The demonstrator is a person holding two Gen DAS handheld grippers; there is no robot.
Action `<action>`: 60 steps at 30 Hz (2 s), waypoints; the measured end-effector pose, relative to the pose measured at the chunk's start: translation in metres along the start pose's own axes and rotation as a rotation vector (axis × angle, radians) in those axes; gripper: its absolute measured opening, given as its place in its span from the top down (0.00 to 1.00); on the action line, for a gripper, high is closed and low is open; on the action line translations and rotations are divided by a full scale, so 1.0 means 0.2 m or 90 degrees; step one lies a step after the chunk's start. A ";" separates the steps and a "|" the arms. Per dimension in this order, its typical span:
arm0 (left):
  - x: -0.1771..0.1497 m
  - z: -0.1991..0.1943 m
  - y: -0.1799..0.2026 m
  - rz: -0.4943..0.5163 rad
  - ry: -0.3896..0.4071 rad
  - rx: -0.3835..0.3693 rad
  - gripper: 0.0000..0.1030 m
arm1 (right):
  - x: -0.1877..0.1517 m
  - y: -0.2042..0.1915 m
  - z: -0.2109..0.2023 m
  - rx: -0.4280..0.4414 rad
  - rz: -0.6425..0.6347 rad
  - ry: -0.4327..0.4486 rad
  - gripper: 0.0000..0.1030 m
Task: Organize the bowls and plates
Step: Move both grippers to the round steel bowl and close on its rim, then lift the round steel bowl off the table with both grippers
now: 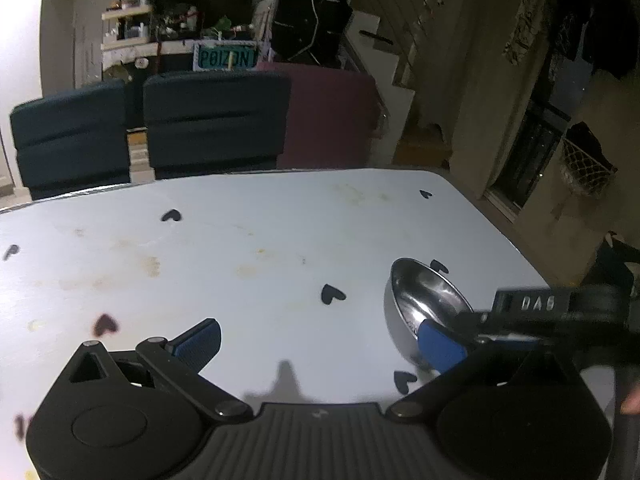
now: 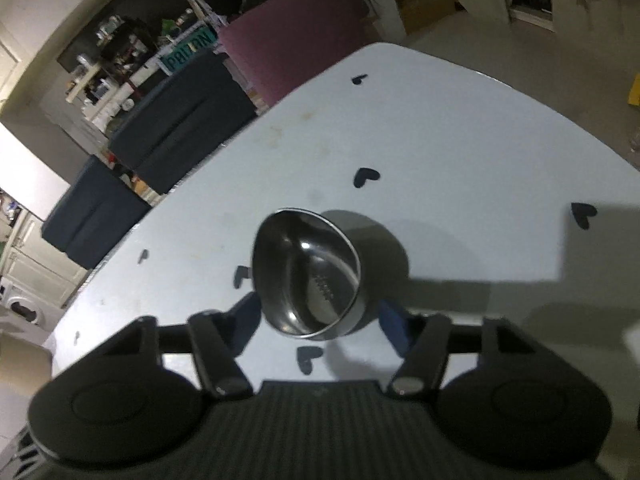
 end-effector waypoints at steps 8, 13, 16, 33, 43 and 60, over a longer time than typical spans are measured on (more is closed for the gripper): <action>0.07 0.16 0.03 -0.005 -0.010 -0.029 0.00 | 0.00 0.00 0.08 -0.006 -0.003 -0.035 0.41; 0.10 0.23 0.07 0.016 -0.018 -0.028 0.00 | -0.03 -0.01 0.11 -0.023 -0.039 -0.047 0.53; 0.10 0.27 0.09 0.026 -0.035 -0.034 0.00 | -0.03 0.00 0.11 -0.024 -0.073 -0.036 0.63; 0.04 0.40 0.17 0.011 -0.119 -0.073 0.18 | 0.03 0.08 0.05 -0.017 -0.141 0.017 0.72; 0.02 0.53 0.19 0.041 -0.145 -0.048 0.36 | -0.01 0.13 0.02 -0.036 -0.123 -0.023 0.56; -0.01 0.54 0.06 0.031 -0.151 0.009 0.42 | 0.02 0.13 0.04 -0.047 -0.127 0.014 0.64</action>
Point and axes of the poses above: each gripper's, at about its wrist camera, not at the fingertips, and z roughly the way its jaws point, y to its right, x to its top, the point moved 9 cm from there along z, roughly the way its jaws point, and after that the axes turned 11 degrees about -x, right-handed, at the moved point
